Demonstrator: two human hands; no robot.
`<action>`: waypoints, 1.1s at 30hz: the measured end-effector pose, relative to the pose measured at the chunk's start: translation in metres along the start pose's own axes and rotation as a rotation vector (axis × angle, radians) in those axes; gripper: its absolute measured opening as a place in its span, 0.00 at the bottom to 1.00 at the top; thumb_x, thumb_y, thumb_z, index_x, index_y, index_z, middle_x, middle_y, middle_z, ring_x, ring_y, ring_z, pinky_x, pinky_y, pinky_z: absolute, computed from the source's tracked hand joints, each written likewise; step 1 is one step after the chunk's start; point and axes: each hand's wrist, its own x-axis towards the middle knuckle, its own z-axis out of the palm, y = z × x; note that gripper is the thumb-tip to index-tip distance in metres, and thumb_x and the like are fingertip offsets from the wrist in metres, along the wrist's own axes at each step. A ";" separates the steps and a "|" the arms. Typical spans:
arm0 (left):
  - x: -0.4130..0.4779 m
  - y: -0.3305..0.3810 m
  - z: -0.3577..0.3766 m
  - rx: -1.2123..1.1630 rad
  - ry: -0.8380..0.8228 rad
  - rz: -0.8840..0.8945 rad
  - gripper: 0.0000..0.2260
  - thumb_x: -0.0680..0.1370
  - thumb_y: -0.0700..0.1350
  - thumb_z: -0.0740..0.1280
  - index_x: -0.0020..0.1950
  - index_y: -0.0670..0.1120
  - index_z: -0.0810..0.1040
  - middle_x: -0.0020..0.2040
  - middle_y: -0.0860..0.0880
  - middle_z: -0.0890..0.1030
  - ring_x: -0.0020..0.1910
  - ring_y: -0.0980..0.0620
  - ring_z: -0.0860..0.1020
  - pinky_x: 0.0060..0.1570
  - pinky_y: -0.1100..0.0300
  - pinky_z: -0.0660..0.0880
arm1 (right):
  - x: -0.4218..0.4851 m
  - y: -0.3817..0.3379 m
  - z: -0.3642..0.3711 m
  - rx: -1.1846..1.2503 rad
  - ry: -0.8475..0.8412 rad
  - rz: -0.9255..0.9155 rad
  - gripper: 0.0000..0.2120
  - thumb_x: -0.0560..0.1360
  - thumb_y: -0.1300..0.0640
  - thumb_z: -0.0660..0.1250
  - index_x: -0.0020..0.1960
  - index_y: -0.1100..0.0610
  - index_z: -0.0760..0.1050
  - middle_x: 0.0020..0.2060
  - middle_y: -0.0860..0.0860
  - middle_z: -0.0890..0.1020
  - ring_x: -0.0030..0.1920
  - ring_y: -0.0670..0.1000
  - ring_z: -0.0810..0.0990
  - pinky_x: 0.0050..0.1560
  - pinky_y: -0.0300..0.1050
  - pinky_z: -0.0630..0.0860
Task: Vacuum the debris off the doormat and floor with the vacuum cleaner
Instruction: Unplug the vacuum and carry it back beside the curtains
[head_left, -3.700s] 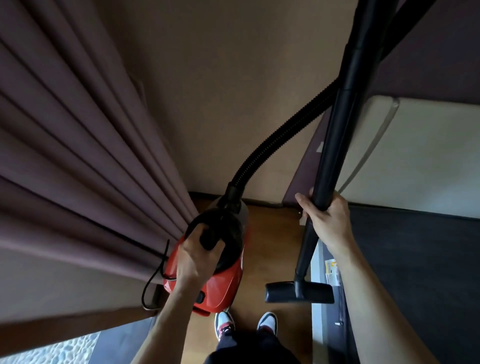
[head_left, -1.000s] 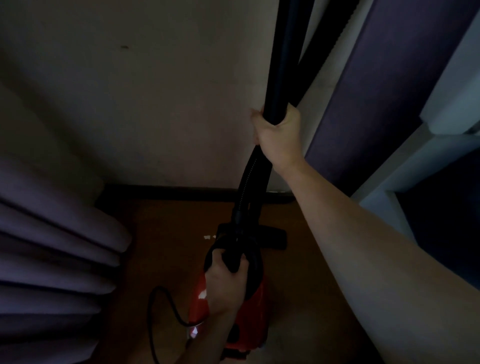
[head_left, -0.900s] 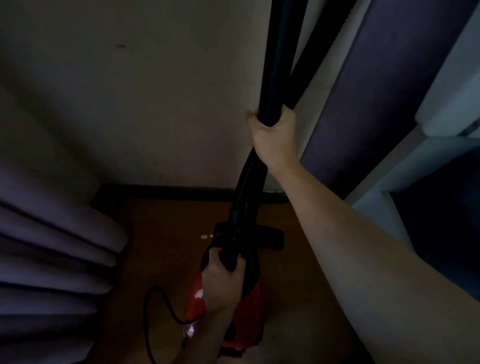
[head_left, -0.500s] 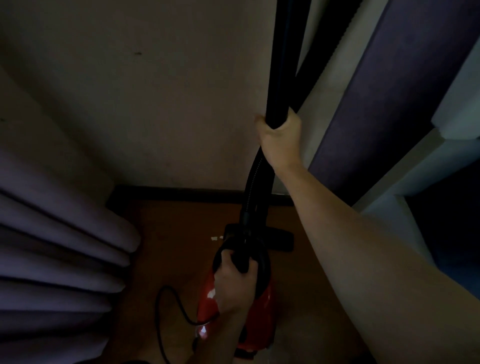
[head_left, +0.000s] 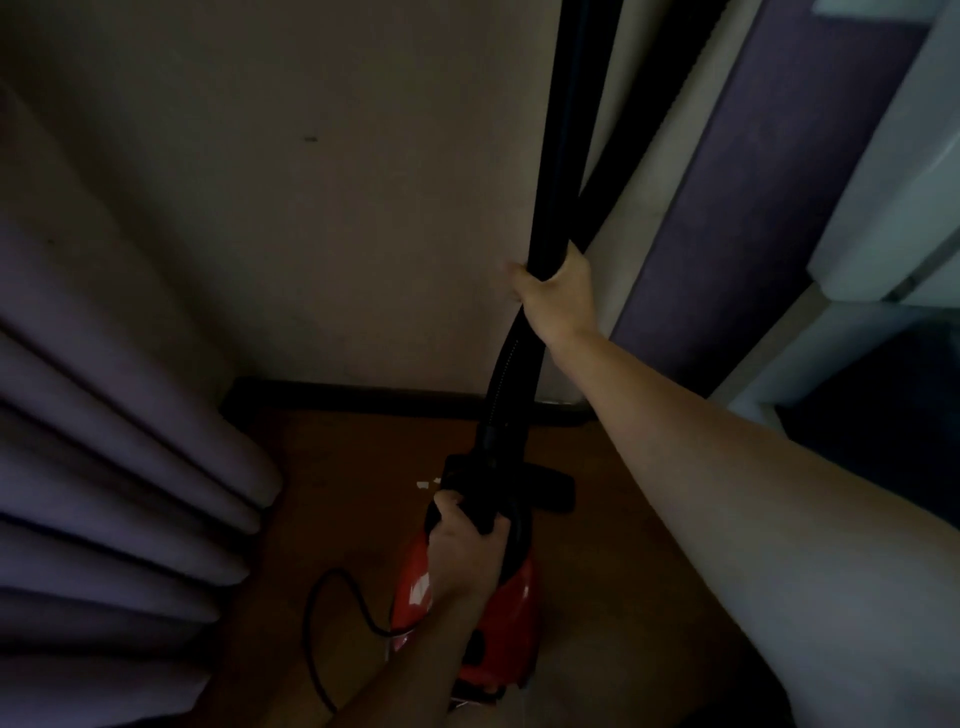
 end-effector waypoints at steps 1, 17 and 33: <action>-0.001 -0.001 0.000 0.025 -0.027 0.018 0.20 0.77 0.46 0.69 0.64 0.44 0.66 0.59 0.43 0.79 0.56 0.45 0.80 0.46 0.61 0.78 | -0.003 -0.001 -0.002 -0.027 -0.029 0.018 0.17 0.78 0.60 0.73 0.66 0.58 0.76 0.55 0.52 0.83 0.55 0.48 0.82 0.58 0.43 0.80; -0.007 -0.014 0.000 0.113 -0.022 0.153 0.20 0.80 0.45 0.66 0.71 0.40 0.71 0.67 0.43 0.75 0.67 0.49 0.73 0.61 0.68 0.66 | -0.024 0.010 -0.015 -0.282 -0.153 -0.011 0.27 0.84 0.49 0.61 0.77 0.61 0.60 0.71 0.55 0.74 0.70 0.52 0.74 0.62 0.36 0.68; -0.003 -0.002 -0.015 0.111 -0.072 0.155 0.25 0.79 0.49 0.68 0.74 0.44 0.67 0.67 0.46 0.71 0.66 0.49 0.72 0.61 0.65 0.69 | -0.030 0.005 -0.018 -0.250 -0.183 0.050 0.28 0.84 0.49 0.63 0.78 0.58 0.60 0.71 0.51 0.73 0.70 0.49 0.71 0.68 0.41 0.67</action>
